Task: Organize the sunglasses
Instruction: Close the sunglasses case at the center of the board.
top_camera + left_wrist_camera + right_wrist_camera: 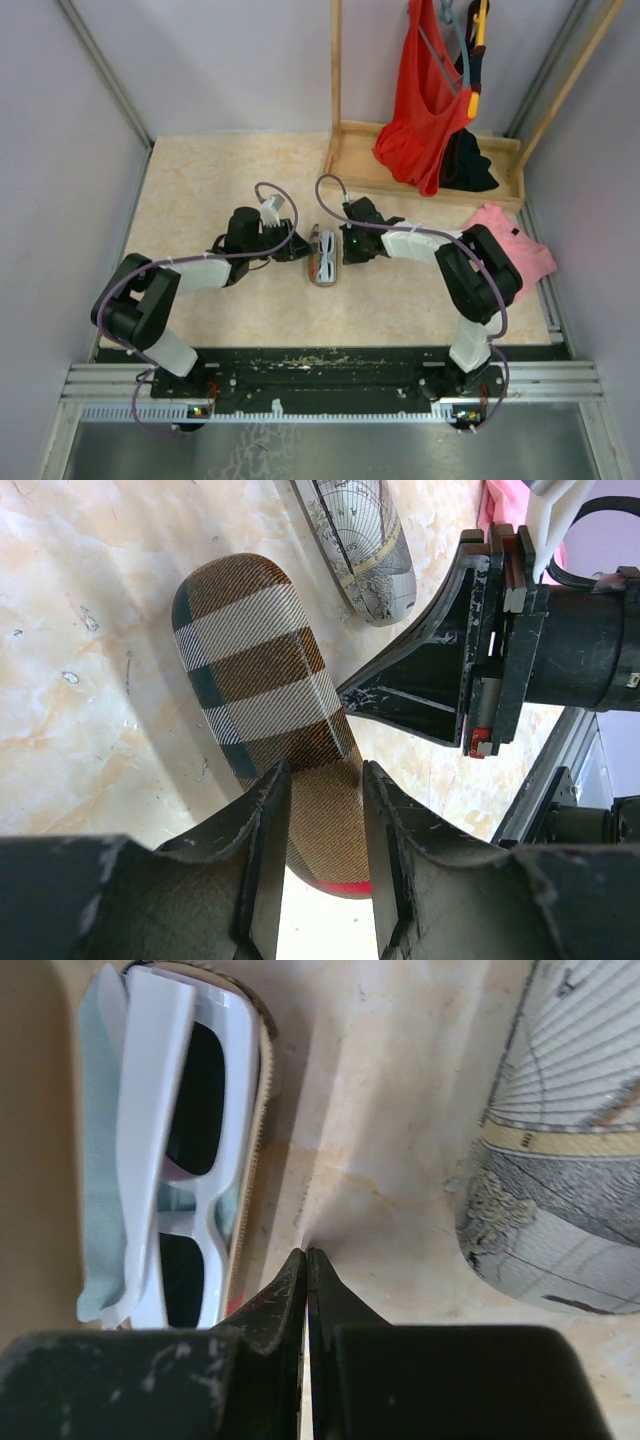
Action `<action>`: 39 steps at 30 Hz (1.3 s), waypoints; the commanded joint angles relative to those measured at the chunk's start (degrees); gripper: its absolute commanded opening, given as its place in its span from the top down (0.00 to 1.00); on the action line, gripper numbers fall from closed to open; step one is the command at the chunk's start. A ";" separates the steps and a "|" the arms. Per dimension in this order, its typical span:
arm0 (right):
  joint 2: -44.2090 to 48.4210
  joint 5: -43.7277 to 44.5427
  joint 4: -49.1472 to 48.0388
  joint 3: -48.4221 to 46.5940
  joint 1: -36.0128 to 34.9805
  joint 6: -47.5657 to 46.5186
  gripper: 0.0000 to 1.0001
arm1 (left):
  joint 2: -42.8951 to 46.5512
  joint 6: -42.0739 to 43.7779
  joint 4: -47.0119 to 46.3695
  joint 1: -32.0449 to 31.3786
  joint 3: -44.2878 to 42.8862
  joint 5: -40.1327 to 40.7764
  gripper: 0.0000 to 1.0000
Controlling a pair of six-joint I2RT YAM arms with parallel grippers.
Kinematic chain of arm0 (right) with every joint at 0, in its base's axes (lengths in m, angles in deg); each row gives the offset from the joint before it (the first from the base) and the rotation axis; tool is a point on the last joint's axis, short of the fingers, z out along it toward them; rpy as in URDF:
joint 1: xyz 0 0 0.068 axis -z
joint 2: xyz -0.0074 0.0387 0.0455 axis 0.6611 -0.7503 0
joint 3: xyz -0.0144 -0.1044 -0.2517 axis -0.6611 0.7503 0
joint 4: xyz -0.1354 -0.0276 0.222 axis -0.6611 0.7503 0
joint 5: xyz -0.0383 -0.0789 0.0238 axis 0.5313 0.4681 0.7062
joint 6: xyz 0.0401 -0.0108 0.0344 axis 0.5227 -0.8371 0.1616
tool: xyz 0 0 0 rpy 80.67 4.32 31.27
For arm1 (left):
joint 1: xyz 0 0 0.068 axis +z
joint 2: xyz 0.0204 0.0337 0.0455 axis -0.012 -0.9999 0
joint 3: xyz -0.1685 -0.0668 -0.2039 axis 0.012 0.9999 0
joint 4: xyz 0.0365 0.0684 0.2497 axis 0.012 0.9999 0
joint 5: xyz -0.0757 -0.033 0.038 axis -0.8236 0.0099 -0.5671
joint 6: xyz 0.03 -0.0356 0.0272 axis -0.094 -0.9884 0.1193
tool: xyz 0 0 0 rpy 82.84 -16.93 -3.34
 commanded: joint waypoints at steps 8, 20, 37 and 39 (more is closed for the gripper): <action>-2.52 -6.51 -6.55 -2.94 0.11 1.62 1.00 | -0.68 0.35 -1.05 -1.46 -0.89 -1.05 0.61; -2.68 -7.87 -7.69 -2.68 0.11 2.19 1.00 | -3.59 0.60 0.26 -3.07 -2.49 -0.52 0.62; -2.53 -7.00 -8.02 -2.32 0.11 2.35 1.00 | -7.92 1.21 0.92 -4.66 -3.64 0.31 0.62; -2.52 -6.83 -8.25 -2.37 0.09 2.39 1.00 | -8.10 1.23 0.72 -4.82 -3.34 0.35 0.62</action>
